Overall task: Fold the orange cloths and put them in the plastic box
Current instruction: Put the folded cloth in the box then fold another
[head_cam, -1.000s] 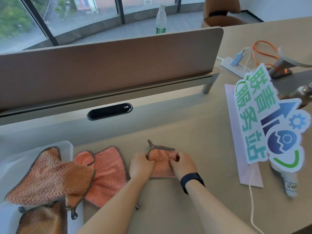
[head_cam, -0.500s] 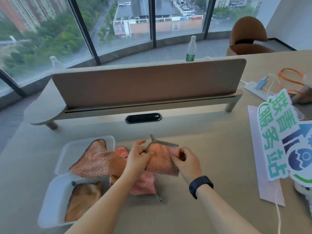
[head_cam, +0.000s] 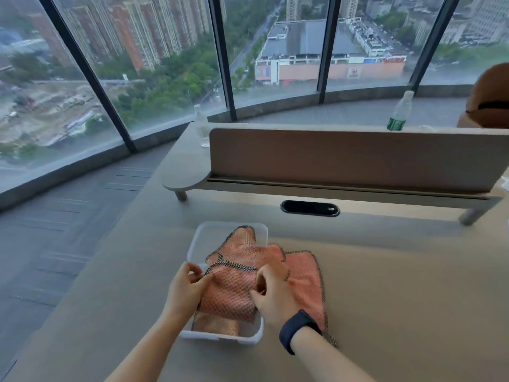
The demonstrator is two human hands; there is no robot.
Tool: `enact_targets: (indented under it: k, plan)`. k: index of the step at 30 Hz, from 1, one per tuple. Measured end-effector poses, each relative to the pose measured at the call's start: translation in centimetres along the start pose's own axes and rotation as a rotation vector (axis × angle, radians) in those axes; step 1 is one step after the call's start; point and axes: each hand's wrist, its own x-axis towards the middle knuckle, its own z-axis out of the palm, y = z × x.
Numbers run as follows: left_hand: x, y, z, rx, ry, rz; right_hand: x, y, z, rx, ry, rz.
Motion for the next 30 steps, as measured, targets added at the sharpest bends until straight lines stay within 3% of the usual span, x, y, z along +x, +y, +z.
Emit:
enact_targets:
  k: [8,16,22,26,30]
  plan:
    - [1.2,-4.0,-1.2,0.274,0.024,-0.050,1.4,-0.9,5.2,-0.411,-0.099,-0.057]
    - [2.5,-6.5,-0.4,0.478,0.020,-0.066,2.9,-0.9,7.5,-0.590,-0.242,-0.044]
    - [3.1,-7.2,0.4,0.687,-0.068,0.049,2.9,-0.3,8.0,-0.694,-0.324,0.002]
    - [3.5,-7.3,0.6,0.758,-0.099,0.166,2.8,0.0,7.5,-0.720,-0.333,-0.116]
    - [3.8,-7.6,1.0,0.792,-0.258,0.246,2.7,0.5,7.5,-0.824,-0.411,-0.195]
